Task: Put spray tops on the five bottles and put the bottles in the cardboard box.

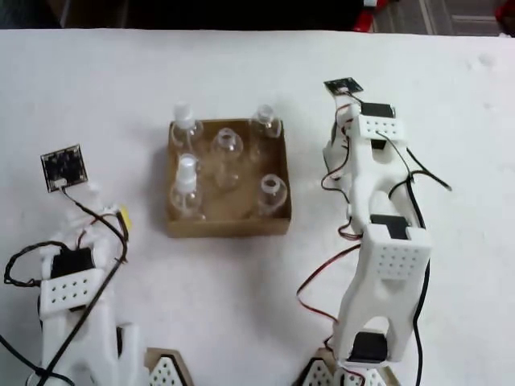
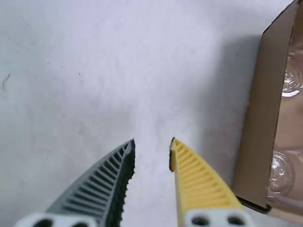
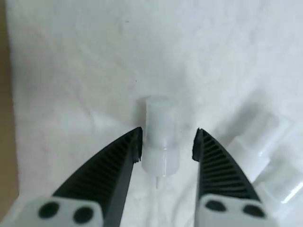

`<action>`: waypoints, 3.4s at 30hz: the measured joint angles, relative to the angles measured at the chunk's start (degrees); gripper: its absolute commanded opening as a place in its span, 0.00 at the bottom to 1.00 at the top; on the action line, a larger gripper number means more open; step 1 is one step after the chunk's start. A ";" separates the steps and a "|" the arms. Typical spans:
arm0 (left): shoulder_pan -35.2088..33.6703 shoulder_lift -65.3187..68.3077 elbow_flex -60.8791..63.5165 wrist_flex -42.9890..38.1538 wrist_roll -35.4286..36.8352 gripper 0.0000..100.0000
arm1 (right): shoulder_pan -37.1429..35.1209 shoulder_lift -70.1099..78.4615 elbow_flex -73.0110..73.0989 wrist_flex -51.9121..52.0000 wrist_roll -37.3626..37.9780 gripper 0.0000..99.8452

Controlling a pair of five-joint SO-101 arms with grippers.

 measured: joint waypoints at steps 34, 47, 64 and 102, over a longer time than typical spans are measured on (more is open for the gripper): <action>0.00 0.00 0.00 0.00 0.00 0.12 | -10.90 -49.23 -6.95 22.07 -11.08 0.02; 0.00 0.00 0.00 0.00 0.00 0.12 | -26.99 -73.58 23.38 -14.24 -15.56 0.02; 0.00 0.00 0.00 0.00 0.00 0.12 | -29.45 -45.89 23.56 -54.68 -16.00 0.02; 0.00 0.00 0.00 0.00 0.00 0.12 | -31.56 -41.67 28.31 -55.03 -16.18 0.02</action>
